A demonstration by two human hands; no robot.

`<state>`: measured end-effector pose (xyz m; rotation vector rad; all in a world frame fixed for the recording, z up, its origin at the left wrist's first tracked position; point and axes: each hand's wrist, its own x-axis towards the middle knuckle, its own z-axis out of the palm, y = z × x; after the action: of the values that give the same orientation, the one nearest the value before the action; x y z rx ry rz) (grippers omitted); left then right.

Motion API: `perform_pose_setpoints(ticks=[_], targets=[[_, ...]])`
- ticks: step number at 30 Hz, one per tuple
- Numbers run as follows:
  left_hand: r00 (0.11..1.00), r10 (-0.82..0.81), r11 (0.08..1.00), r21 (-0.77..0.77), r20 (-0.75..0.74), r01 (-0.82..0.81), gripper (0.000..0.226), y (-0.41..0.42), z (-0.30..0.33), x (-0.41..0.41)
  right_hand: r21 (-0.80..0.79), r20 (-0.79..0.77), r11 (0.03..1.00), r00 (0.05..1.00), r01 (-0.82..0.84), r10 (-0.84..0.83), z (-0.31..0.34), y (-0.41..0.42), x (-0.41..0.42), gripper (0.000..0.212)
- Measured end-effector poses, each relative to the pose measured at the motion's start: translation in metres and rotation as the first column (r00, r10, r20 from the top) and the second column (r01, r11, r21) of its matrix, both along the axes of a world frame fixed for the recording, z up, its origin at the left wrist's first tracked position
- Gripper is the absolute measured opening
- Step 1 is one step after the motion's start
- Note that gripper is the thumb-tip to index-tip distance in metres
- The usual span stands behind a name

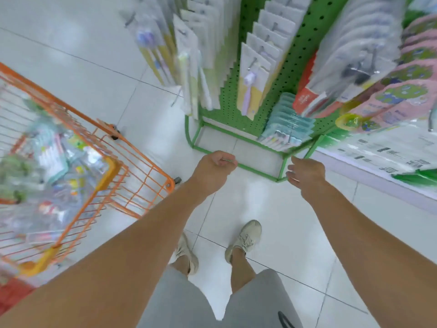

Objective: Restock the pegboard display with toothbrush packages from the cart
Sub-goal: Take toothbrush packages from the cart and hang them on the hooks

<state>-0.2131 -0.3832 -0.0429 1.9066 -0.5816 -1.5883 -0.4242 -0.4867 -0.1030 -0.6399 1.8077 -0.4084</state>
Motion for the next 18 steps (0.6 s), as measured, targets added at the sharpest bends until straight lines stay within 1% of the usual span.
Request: perform_pose_setpoints(ticks=[1,2,3,5,6,8,10,12,13,14,15,16,17,18], targets=[[1.000,0.024,0.999,-0.026,-0.017,-0.025,0.010,0.011,0.016,0.014,0.033,0.039,0.999,0.999,-0.013,0.012,0.018,0.021,0.016,0.009],[0.998,0.058,0.997,-0.052,-0.022,-0.059,0.012,0.024,0.031,0.031,0.055,0.093,0.997,0.994,-0.063,0.058,0.034,0.044,0.036,0.005],[0.995,0.095,0.992,-0.078,-0.014,-0.095,0.014,0.038,0.045,0.050,0.058,0.146,0.987,0.979,-0.151,0.142,0.054,0.067,0.059,0.005],[0.979,0.206,0.969,-0.142,-0.003,-0.204,0.013,0.066,0.069,0.098,-0.002,0.236,0.943,0.916,-0.333,0.324,0.087,0.098,0.120,0.006],[0.962,0.274,0.948,-0.171,0.005,-0.269,0.010,0.081,0.078,0.123,-0.042,0.265,0.909,0.872,-0.415,0.411,0.102,0.112,0.153,0.007],[0.917,0.390,0.905,-0.217,0.086,-0.365,0.009,0.114,0.091,0.182,-0.138,0.300,0.803,0.749,-0.579,0.591,0.128,0.135,0.226,0.006],[0.849,0.476,0.871,-0.255,0.229,-0.419,0.010,0.147,0.093,0.243,-0.249,0.271,0.670,0.614,-0.700,0.742,0.145,0.155,0.296,0.007],[0.776,0.499,0.866,-0.235,0.386,-0.441,0.002,0.180,0.089,0.304,-0.336,0.171,0.522,0.494,-0.784,0.852,0.147,0.172,0.361,0.010],[0.758,0.487,0.872,-0.197,0.435,-0.448,0.011,0.195,0.085,0.334,-0.343,0.122,0.469,0.457,-0.814,0.881,0.145,0.180,0.391,0.011],[0.760,0.462,0.882,-0.150,0.458,-0.446,0.022,0.209,0.078,0.363,-0.337,0.086,0.436,0.433,-0.835,0.897,0.141,0.188,0.417,0.012],[0.776,0.425,0.895,-0.084,0.466,-0.439,0.032,0.222,0.073,0.388,-0.317,0.053,0.403,0.408,-0.859,0.911,0.135,0.195,0.442,0.015],[0.796,0.379,0.908,-0.021,0.472,-0.419,0.039,0.234,0.067,0.411,-0.288,0.040,0.387,0.393,-0.876,0.919,0.128,0.201,0.465,0.024],[0.823,0.332,0.920,0.036,0.461,-0.391,0.044,0.244,0.062,0.429,-0.256,0.033,0.390,0.395,-0.885,0.918,0.121,0.207,0.487,0.034],[0.845,0.311,0.926,0.061,0.435,-0.372,0.049,0.250,0.055,0.444,-0.216,0.026,0.408,0.412,-0.887,0.911,0.113,0.212,0.505,0.042]])
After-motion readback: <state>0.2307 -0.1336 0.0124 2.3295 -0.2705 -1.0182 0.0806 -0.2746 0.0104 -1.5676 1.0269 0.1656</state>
